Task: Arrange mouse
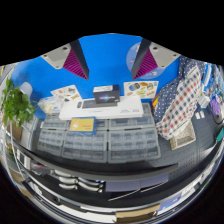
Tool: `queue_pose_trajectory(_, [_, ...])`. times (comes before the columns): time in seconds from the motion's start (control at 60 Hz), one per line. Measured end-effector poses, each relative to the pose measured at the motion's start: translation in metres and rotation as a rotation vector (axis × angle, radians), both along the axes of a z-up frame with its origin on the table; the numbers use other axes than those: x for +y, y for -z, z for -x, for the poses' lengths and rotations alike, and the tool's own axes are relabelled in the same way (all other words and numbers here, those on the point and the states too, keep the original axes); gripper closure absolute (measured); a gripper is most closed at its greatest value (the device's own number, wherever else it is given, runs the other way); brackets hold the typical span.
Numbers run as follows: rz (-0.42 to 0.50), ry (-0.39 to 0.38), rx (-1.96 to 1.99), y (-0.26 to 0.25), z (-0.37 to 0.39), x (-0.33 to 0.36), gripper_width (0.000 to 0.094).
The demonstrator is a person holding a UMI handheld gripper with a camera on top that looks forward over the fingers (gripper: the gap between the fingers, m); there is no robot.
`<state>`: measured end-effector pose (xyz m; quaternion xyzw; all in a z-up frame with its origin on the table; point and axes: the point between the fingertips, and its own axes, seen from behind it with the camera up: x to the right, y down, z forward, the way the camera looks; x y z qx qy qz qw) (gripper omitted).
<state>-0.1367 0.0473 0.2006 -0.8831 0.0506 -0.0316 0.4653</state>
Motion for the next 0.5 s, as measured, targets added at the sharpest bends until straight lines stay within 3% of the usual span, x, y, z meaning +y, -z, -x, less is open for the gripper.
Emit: queue_pose_trajectory(0.5, [-0.033, -0.044, -0.001, -0.018, -0.141, -0.125, 0.0072])
